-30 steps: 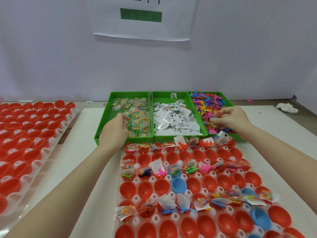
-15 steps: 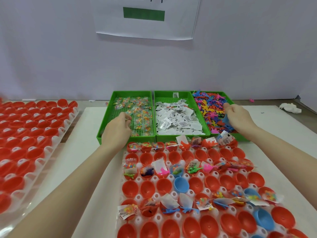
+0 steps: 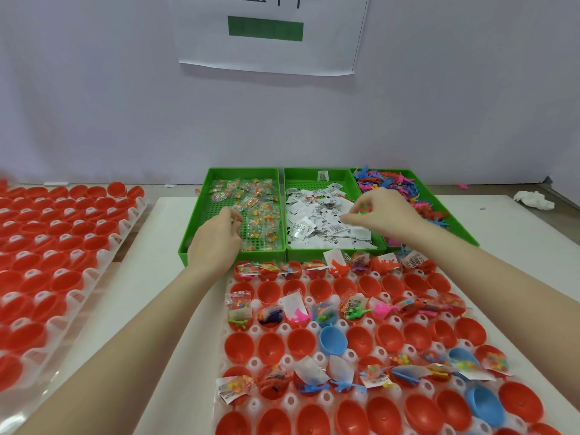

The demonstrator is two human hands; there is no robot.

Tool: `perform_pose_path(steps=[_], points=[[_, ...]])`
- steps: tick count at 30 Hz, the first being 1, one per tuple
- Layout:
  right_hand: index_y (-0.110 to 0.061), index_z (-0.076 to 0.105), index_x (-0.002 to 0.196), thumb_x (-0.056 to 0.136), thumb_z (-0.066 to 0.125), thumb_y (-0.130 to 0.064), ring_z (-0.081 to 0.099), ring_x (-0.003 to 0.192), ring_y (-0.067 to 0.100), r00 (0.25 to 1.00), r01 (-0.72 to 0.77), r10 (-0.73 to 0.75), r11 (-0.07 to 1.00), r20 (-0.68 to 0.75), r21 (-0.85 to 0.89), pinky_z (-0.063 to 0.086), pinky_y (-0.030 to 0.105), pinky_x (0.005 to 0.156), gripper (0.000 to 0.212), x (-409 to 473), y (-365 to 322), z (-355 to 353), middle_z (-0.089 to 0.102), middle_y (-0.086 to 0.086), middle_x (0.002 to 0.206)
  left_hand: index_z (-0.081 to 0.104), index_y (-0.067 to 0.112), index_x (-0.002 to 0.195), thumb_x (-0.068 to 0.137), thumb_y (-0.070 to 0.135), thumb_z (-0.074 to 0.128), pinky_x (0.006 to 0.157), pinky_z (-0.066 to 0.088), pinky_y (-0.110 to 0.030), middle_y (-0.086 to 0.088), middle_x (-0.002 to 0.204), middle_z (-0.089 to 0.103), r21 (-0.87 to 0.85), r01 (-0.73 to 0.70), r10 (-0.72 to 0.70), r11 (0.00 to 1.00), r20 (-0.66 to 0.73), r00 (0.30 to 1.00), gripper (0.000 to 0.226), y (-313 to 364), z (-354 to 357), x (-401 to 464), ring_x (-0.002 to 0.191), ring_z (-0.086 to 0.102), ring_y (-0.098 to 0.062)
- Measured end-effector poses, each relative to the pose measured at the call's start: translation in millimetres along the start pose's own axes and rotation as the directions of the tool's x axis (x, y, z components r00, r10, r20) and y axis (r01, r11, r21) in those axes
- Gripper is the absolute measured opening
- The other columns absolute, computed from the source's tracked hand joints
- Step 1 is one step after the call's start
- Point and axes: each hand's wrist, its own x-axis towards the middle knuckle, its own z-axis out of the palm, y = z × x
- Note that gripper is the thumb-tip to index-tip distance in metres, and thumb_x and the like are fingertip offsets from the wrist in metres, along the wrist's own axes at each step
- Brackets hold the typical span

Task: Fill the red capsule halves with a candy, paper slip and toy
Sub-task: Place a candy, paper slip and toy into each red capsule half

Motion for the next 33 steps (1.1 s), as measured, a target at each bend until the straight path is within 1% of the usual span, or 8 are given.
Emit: perform_pose_path(steps=[6, 9, 15, 20, 23, 26, 30, 33], points=[[0.001, 0.068, 0.097, 0.074, 0.071, -0.044, 0.049, 0.056, 0.020, 0.982, -0.173, 0.182, 0.975, 0.057, -0.141, 0.035, 0.026, 0.051, 0.051, 10, -12, 22, 0.065, 0.011, 0.068, 0.052, 0.014, 0.111, 0.098, 0.016, 0.039, 0.068, 0.049, -0.039, -0.001, 0.087, 0.058, 0.002, 0.005, -0.005, 1.000, 0.001, 1.000, 0.019, -1, 0, 0, 0.084, 0.061, -0.024], [0.001, 0.070, 0.084, 0.072, 0.075, -0.033, 0.062, 0.069, 0.024, 0.981, -0.188, 0.188, 0.982, 0.048, -0.019, 0.046, 0.032, 0.061, 0.036, 12, -6, 26, 0.072, 0.012, 0.087, 0.052, 0.014, 0.112, 0.098, 0.016, 0.039, 0.069, 0.050, -0.040, -0.003, 0.090, 0.060, -0.001, 0.011, -0.011, 1.000, -0.001, 1.000, 0.019, -1, 0, 0, 0.086, 0.061, -0.024], [-0.004, 0.071, 0.077, 0.081, 0.069, -0.031, 0.063, 0.077, 0.021, 0.979, -0.079, 0.137, 0.937, -0.151, 0.341, 0.046, 0.030, 0.076, 0.028, 0, -8, 11, 0.070, 0.013, 0.082, 0.048, 0.016, 0.107, 0.096, 0.022, 0.047, 0.069, 0.051, -0.039, 0.001, 0.089, 0.061, -0.093, 0.020, -0.023, 0.995, -0.032, 0.999, 0.012, 1, -2, -1, 0.072, 0.062, -0.015], [0.021, 0.061, 0.090, 0.085, 0.065, -0.026, 0.060, 0.060, 0.029, 0.987, -0.046, 0.124, 0.820, -0.099, 0.571, 0.036, -0.003, 0.053, 0.047, -22, -23, -7, 0.060, 0.028, 0.068, 0.063, 0.010, 0.099, 0.088, 0.019, 0.061, 0.065, 0.046, -0.016, -0.001, 0.086, 0.061, -0.308, 0.003, -0.039, 0.951, -0.110, 0.993, 0.014, 2, -11, -3, 0.073, 0.056, -0.010], [0.011, 0.066, 0.075, 0.077, 0.073, -0.018, 0.049, 0.034, -0.002, 0.994, -0.005, 0.080, 0.730, -0.077, 0.683, 0.032, 0.000, 0.041, 0.031, -47, -37, -20, 0.049, -0.010, 0.035, 0.068, 0.013, 0.099, 0.085, 0.018, 0.065, 0.069, 0.045, -0.015, 0.001, 0.082, 0.066, -0.535, 0.031, -0.121, 0.844, -0.133, 0.984, 0.016, 12, -27, -12, 0.075, 0.058, -0.006], [-0.012, 0.066, 0.061, 0.066, 0.081, -0.024, 0.036, 0.034, -0.001, 0.998, 0.063, -0.034, 0.759, -0.057, 0.648, 0.027, 0.005, 0.040, 0.020, -75, -53, -30, 0.039, -0.016, 0.035, 0.070, 0.017, 0.090, 0.086, 0.018, 0.063, 0.064, 0.043, -0.012, 0.012, 0.071, 0.066, -0.633, 0.038, -0.069, 0.773, -0.024, 0.997, 0.008, 34, -43, -39, 0.067, 0.057, 0.005], [-0.018, 0.068, 0.058, 0.062, 0.084, -0.027, 0.025, 0.038, 0.004, 0.963, 0.196, -0.263, 0.832, 0.057, 0.518, 0.022, 0.010, 0.042, 0.019, -105, -69, -39, 0.032, -0.011, 0.038, 0.068, 0.024, 0.084, 0.089, 0.010, 0.055, 0.058, 0.043, -0.006, 0.017, 0.062, 0.067, -0.654, -0.013, 0.229, 0.756, 0.246, 0.942, 0.020, 73, -63, -88, 0.057, 0.056, 0.008], [-0.026, 0.064, 0.054, 0.062, 0.083, -0.029, 0.028, 0.040, 0.005, 0.936, 0.283, -0.345, 0.853, 0.066, 0.439, 0.021, 0.014, 0.044, 0.020, -124, -76, -44, 0.036, -0.010, 0.038, 0.069, 0.021, 0.089, 0.092, 0.008, 0.051, 0.060, 0.044, -0.008, 0.014, 0.068, 0.068, -0.658, 0.001, 0.291, 0.753, 0.334, 0.897, 0.023, 91, -73, -117, 0.062, 0.058, 0.007]])
